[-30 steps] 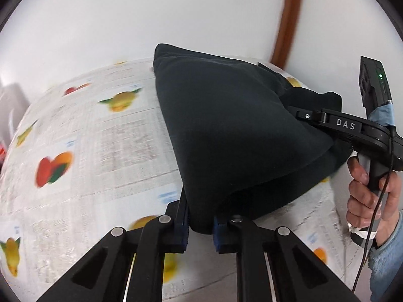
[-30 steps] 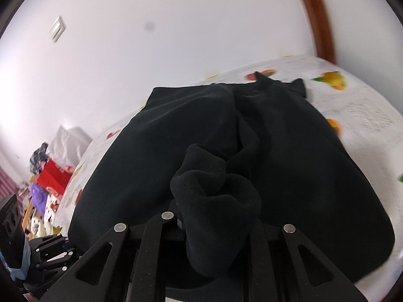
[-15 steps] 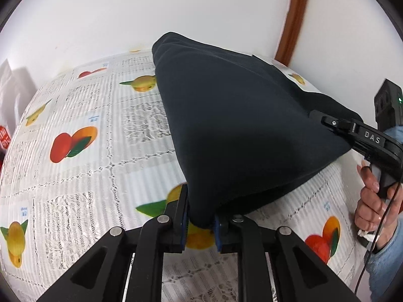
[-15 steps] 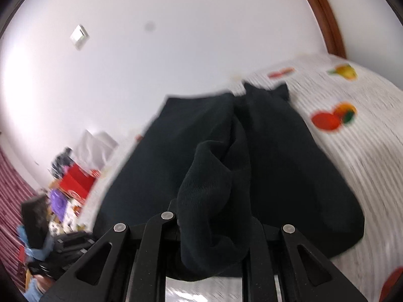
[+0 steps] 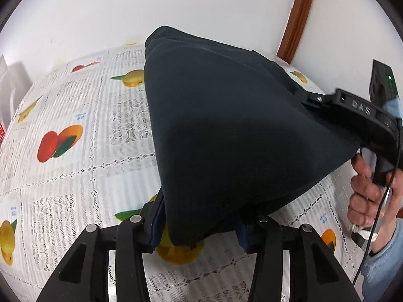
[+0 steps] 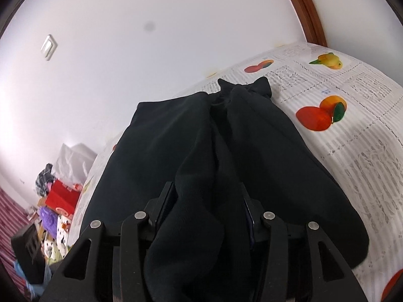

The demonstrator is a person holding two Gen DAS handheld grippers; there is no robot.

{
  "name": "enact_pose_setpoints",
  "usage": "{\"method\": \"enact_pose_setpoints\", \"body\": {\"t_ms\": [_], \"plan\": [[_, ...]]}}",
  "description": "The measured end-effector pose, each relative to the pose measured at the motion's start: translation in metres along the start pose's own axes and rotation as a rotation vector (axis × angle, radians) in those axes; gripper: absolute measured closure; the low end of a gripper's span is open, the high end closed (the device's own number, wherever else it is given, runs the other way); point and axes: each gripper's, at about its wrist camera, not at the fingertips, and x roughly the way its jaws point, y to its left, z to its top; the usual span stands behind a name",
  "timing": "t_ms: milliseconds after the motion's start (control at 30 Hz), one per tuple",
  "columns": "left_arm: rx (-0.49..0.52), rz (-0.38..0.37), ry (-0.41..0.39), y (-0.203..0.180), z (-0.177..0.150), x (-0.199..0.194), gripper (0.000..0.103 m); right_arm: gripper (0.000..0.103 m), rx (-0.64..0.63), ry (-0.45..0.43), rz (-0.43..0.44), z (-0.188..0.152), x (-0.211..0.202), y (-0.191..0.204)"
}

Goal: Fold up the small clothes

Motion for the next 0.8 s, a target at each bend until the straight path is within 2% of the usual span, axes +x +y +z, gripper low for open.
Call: {"method": "enact_pose_setpoints", "body": {"t_ms": [67, 100, 133, 167, 233, 367, 467, 500, 600, 700, 733, 800], "plan": [[-0.005, -0.007, -0.005, 0.000, -0.001, -0.003, 0.055, 0.056, 0.004, -0.001, 0.003, 0.002, 0.000, 0.000], [-0.008, -0.012, -0.005, 0.001, -0.001, -0.002, 0.047, 0.058, -0.006, 0.002, -0.003, 0.002, 0.001, 0.002], [-0.011, -0.024, 0.001, 0.001, -0.002, -0.002, 0.044, 0.062, -0.021, 0.003, -0.006, 0.003, 0.000, 0.003], [-0.019, -0.039, 0.011, 0.003, -0.003, -0.002, 0.043, 0.070, -0.042, 0.007, -0.017, 0.003, 0.000, 0.006], [-0.037, -0.049, 0.012, 0.006, -0.006, -0.005, 0.042, 0.079, -0.086, 0.012, -0.030, 0.004, -0.002, 0.009], [-0.051, -0.045, 0.014, 0.006, -0.004, -0.001, 0.039, 0.088, -0.108, 0.022, -0.003, 0.006, -0.005, 0.008], [0.012, 0.055, 0.018, -0.008, -0.001, 0.009, 0.036, 0.092, -0.130, 0.002, 0.007, 0.007, -0.008, 0.013], [0.007, 0.075, 0.018, -0.009, -0.001, 0.009, 0.034, 0.093, -0.143, -0.031, 0.022, 0.009, -0.014, 0.014], [0.002, 0.085, 0.025, -0.009, -0.001, 0.009, 0.033, 0.096, -0.130, -0.157, 0.068, 0.016, -0.044, 0.008], [0.001, 0.083, 0.022, -0.006, -0.001, 0.009, 0.032, 0.096, -0.071, -0.262, 0.058, 0.015, -0.072, -0.017], [0.002, 0.084, 0.020, -0.007, -0.001, 0.009, 0.032, 0.096, -0.047, -0.257, 0.040, 0.013, -0.072, -0.028], [0.008, 0.090, 0.017, -0.007, -0.001, 0.009, 0.032, 0.096, -0.019, -0.179, -0.018, 0.007, -0.059, -0.047]]}}
